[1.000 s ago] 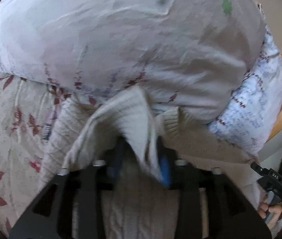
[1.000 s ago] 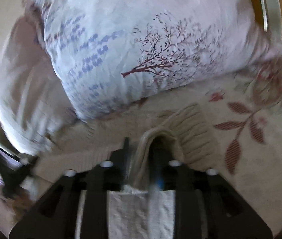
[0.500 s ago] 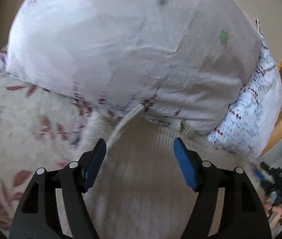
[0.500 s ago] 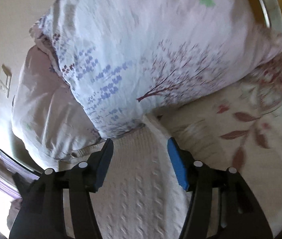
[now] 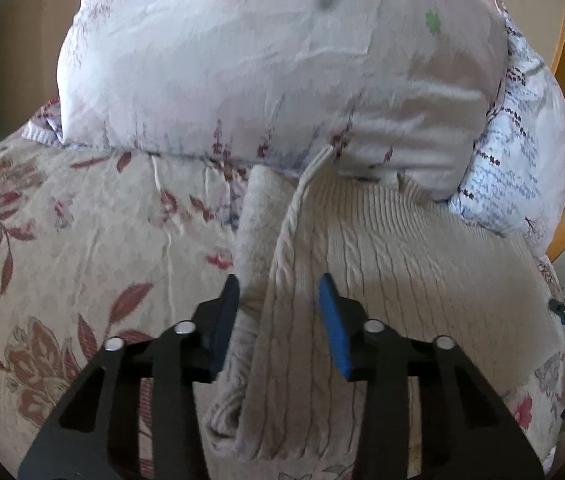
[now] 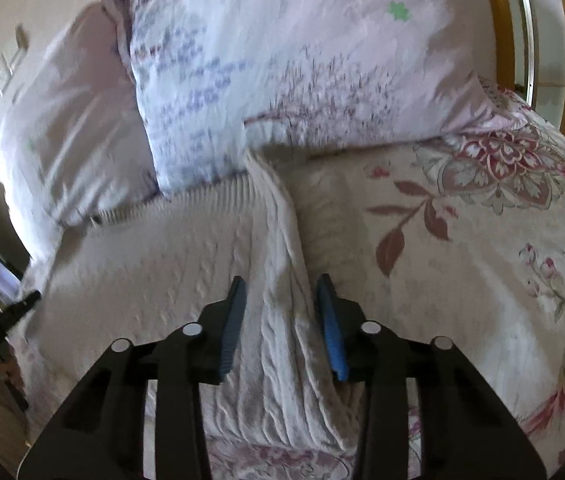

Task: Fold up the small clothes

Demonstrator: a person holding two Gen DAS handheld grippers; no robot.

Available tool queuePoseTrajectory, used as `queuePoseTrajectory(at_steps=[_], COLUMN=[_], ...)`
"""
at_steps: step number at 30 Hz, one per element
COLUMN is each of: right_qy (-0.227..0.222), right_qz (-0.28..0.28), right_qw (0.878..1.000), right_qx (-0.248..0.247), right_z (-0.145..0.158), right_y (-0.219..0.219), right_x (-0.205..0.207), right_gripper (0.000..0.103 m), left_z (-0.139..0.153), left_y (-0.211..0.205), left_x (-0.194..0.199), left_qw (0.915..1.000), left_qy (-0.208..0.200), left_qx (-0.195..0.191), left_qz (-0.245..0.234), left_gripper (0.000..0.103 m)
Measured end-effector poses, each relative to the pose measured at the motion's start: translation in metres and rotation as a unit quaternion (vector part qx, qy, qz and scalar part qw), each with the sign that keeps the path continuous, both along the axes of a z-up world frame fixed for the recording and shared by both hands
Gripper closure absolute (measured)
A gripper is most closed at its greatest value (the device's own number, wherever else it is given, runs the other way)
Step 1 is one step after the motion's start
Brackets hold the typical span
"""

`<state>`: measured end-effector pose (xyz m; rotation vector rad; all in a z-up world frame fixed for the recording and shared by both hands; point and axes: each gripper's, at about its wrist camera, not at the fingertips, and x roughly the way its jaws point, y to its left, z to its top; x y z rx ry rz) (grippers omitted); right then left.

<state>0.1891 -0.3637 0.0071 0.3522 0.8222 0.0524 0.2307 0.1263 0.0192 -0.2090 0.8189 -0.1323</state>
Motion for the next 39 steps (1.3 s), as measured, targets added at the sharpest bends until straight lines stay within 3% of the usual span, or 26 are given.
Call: queuePoseTrajectory(at_steps=[1,3,6,15,27,31,33,34,35,36,38,39], right_qy=[0.003,-0.001,-0.010,-0.034,0.014,0.019,0.017,0.008,-0.004,-0.022,-0.056,-0.066], right_qz=[-0.001,-0.005,-0.007,-0.015,-0.038,-0.036,-0.035,-0.040,-0.046,-0.049,-0.037,-0.022], right_qw=[1.000,1.000,1.000,0.999,0.999,0.999,0.999,0.998,0.998,0.997,0.995,0.994], right_qx=[0.000,-0.005,0.016,0.028,-0.005,-0.031,-0.036,-0.043,-0.052,-0.063,-0.080,-0.087], right_z=[-0.002,-0.004,0.001,0.017,-0.004,-0.001,0.003,0.008,0.013,0.020,0.032,0.035], right_y=[0.000,-0.001,-0.004,-0.001,0.002,0.008,0.009,0.010,0.012,0.016,0.027,0.035], right_x=[0.000,-0.004,-0.009,-0.037,-0.030,-0.026,-0.026,-0.028,-0.031,-0.035,-0.041,-0.042], right_gripper=[0.073,0.090,0.092,0.093,0.093,0.092,0.087,0.086,0.077,0.063,0.050,0.050], left_z=[-0.002,-0.005,-0.007,0.006,-0.013,-0.013,-0.009,-0.006,-0.002,0.005,0.016,0.022], left_y=[0.000,0.001,0.002,0.014,0.025,0.019,0.018,0.018,0.017,0.014,0.005,-0.003], left_x=[0.000,-0.001,-0.003,-0.015,-0.017,-0.017,-0.019,-0.021,-0.025,-0.031,-0.039,-0.043], left_qw=[1.0000,1.0000,0.9999,0.9988,0.9982,0.9990,0.9987,0.9987,0.9989,0.9990,0.9978,0.9964], left_qy=[0.003,0.007,0.010,-0.007,0.012,0.010,0.006,0.002,-0.007,-0.023,-0.052,-0.067], left_qx=[-0.001,-0.002,-0.009,-0.044,-0.052,-0.034,-0.038,-0.040,-0.037,-0.027,-0.009,0.006], left_qz=[-0.001,-0.004,-0.009,-0.022,-0.028,-0.028,-0.032,-0.032,-0.028,-0.026,-0.040,-0.052], left_gripper=[0.072,0.086,0.093,0.096,0.095,0.090,0.080,0.070,0.059,0.056,0.046,0.042])
